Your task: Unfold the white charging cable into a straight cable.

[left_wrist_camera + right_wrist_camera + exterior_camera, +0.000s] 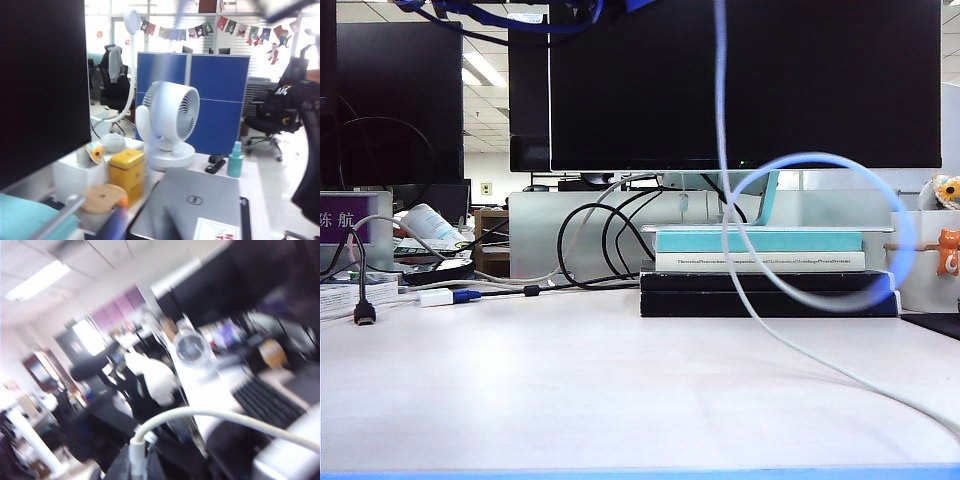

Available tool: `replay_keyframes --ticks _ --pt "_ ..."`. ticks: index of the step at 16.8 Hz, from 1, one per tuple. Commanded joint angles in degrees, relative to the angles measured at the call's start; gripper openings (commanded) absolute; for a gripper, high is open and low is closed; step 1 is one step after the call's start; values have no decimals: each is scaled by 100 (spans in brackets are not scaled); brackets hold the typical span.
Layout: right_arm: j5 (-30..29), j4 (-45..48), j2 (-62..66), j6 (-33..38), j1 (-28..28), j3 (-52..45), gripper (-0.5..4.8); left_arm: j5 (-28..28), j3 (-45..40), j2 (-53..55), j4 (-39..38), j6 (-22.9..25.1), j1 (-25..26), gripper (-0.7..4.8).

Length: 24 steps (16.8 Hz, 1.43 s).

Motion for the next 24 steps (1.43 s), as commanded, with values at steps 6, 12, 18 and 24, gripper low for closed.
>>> replay_keyframes --ticks 6,12,18,24 --pt "-170 2002 -26 1596 4 79 -6 -994 17 157 52 -70 -269 110" --pt "-503 2240 -372 1705 -422 476 -6 -3600 17 258 -1550 1182 -267 105" --pt "-592 -334 -708 -310 -2013 474 -6 -4671 17 247 -2223 1641 -236 105" --pt "-125 -1768 -728 -1764 -3082 474 -6 -5368 15 225 -2931 1674 136 105"
